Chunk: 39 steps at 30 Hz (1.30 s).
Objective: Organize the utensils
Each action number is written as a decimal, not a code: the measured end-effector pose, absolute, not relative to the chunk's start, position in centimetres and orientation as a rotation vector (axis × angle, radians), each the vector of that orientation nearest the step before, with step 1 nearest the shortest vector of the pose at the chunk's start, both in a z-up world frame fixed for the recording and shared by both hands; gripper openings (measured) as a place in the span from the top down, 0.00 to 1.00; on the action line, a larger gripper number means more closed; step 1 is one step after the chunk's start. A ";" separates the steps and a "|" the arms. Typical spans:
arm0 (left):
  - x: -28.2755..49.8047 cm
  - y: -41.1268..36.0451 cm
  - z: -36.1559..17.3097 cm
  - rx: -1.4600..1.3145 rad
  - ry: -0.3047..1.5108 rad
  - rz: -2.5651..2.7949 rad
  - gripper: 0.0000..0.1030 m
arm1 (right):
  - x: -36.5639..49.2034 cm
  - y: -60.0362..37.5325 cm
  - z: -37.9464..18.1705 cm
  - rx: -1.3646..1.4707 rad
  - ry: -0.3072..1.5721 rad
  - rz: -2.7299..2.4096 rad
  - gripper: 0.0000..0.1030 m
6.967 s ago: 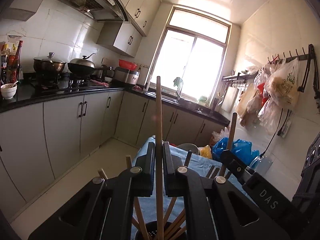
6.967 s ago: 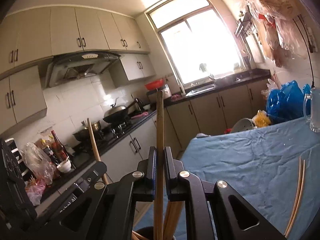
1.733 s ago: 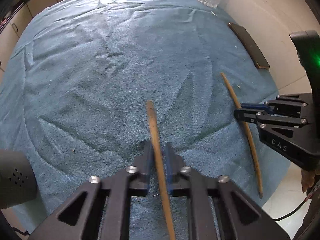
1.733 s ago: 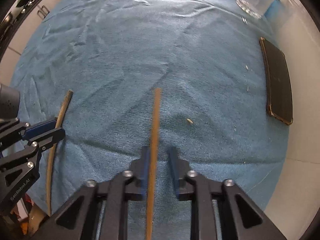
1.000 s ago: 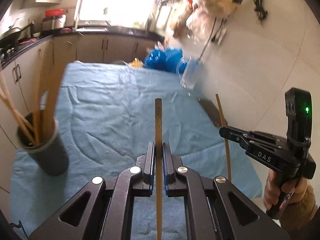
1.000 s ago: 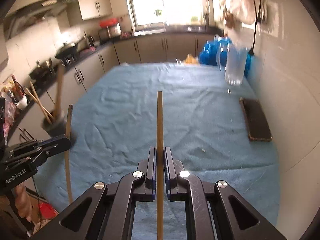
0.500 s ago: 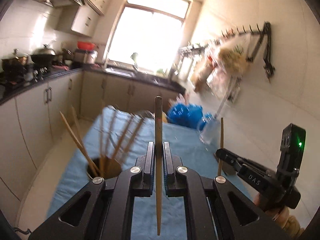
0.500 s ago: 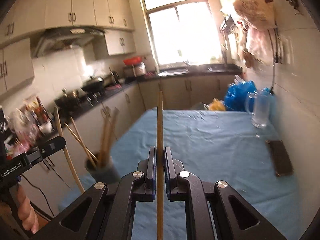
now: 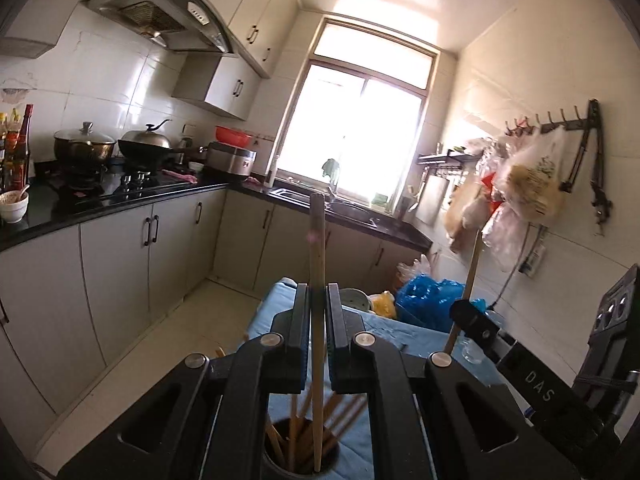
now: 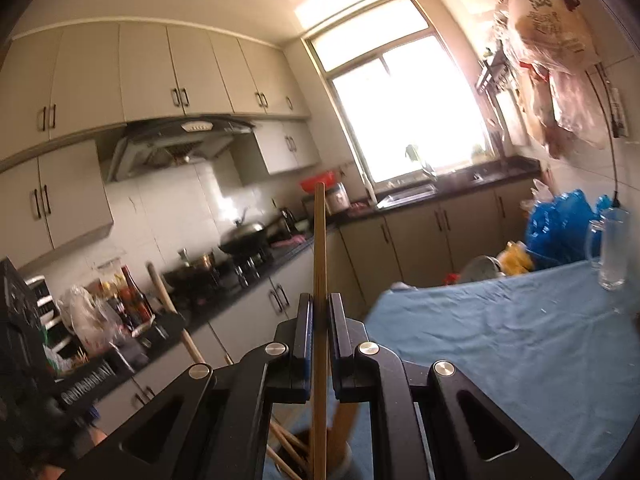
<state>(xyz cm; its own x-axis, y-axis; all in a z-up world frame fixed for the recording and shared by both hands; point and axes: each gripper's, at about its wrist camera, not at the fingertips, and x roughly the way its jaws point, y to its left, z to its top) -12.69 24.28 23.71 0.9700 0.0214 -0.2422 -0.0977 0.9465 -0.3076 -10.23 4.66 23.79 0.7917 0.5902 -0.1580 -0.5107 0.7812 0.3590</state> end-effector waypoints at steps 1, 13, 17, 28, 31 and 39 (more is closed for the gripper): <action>-12.1 24.5 23.5 -0.322 0.238 0.068 0.94 | -9.9 5.2 23.9 0.307 0.259 0.602 0.93; -8.6 24.9 20.8 -0.297 0.311 0.077 0.93 | -6.9 9.9 19.5 0.237 0.286 0.575 0.93; -8.8 24.9 20.3 -0.300 0.326 0.082 0.93 | -6.9 9.7 19.1 0.225 0.298 0.573 0.92; -11.7 24.0 21.3 -0.284 0.309 0.092 0.92 | -8.9 7.9 20.4 0.233 0.271 0.553 0.72; -13.1 23.3 21.6 -0.274 0.304 0.101 0.78 | -9.8 6.9 21.0 0.235 0.258 0.548 0.72; -17.7 21.5 21.5 -0.238 0.270 0.177 0.38 | -12.9 2.4 20.4 0.236 0.263 0.462 0.58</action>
<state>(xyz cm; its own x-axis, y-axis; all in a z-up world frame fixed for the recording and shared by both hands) -17.69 21.53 21.52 0.9486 0.1412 -0.2832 -0.2044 0.9566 -0.2077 -12.87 2.39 20.43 0.8627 0.4663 -0.1954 -0.4059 0.8692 0.2824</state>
